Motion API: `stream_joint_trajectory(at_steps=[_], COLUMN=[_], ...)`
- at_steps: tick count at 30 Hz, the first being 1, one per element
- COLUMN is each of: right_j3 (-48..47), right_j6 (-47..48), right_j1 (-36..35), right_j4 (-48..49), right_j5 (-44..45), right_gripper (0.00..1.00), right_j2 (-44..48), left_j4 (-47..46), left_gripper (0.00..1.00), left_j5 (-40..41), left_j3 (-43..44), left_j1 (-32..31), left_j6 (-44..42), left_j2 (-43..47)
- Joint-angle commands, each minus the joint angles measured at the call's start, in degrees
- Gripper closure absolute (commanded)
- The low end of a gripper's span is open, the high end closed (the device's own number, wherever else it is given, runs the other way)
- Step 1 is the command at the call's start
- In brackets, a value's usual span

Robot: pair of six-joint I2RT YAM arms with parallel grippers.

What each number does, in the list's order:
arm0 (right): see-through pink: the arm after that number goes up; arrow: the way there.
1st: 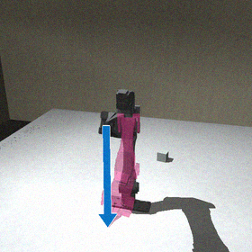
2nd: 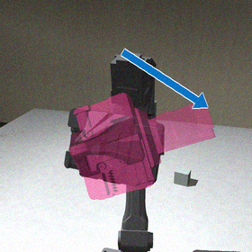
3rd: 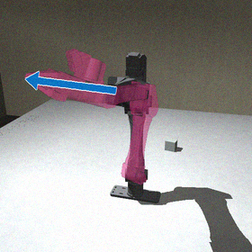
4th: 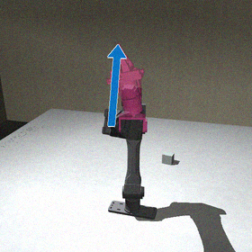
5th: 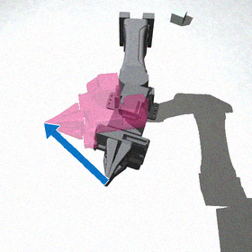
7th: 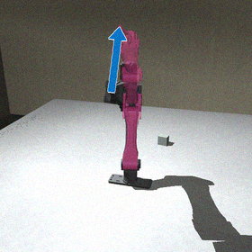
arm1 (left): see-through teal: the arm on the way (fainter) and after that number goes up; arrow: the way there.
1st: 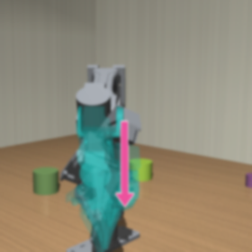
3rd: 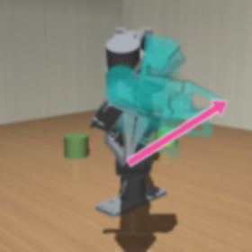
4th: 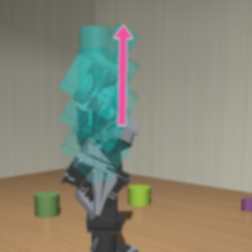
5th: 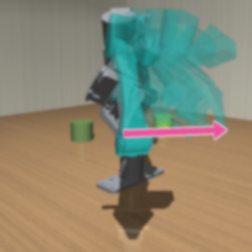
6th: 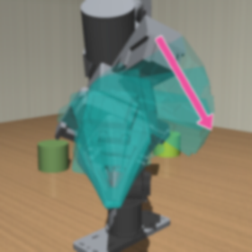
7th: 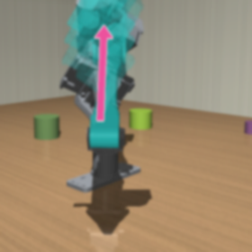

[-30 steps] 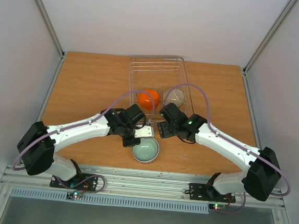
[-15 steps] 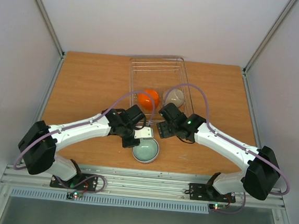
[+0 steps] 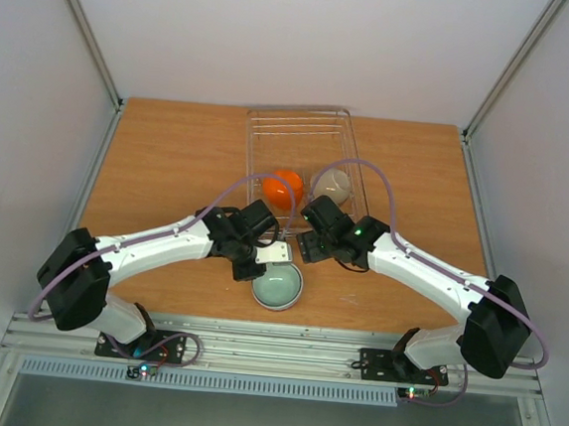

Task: Load the bowls into the dish rack

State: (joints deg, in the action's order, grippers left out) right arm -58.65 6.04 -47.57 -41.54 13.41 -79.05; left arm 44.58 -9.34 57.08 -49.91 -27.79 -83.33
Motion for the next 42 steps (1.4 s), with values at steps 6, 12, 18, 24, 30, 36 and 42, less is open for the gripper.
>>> stream_joint_trajectory(at_steps=[6,12,18,24,30,36,42], right_j3=[0.2,0.2,0.3,0.4,0.8,0.9,0.9], right_j6=[-0.7,-0.6,-0.7,-0.9,-1.0,-1.2,-1.2], right_j1=[0.2,0.2,0.2,0.2,0.2,0.2,0.2], right_j4=[0.7,0.8,1.0,1.0,1.1,1.1,0.9], right_j5=[-0.2,-0.1,-0.1,-0.1,0.0,0.1,0.1], right_gripper=[0.18,0.18,0.18,0.18,0.18,0.18,0.18], right_j2=[-0.4,-0.5,-0.5,-0.3,-0.1,0.2,0.4], left_j4=[-0.3,-0.5,-0.8,-1.2,-1.6,-2.1,-2.6], left_gripper=[0.88,0.99,0.99,1.0,1.0,1.0,0.99], left_j5=[0.0,0.4,0.8,1.2,1.4,1.8,2.8], left_j3=[-0.4,-0.4,-0.7,-0.8,-1.0,-1.1,-1.2], left_j1=[-0.4,-0.6,-0.6,-0.6,-0.7,-0.7,-0.6], left_j6=[-0.4,-0.7,-0.9,-0.7,-0.7,-0.5,-0.4], left_j2=[-1.2,0.2,0.5,0.6,0.5,0.8,1.2])
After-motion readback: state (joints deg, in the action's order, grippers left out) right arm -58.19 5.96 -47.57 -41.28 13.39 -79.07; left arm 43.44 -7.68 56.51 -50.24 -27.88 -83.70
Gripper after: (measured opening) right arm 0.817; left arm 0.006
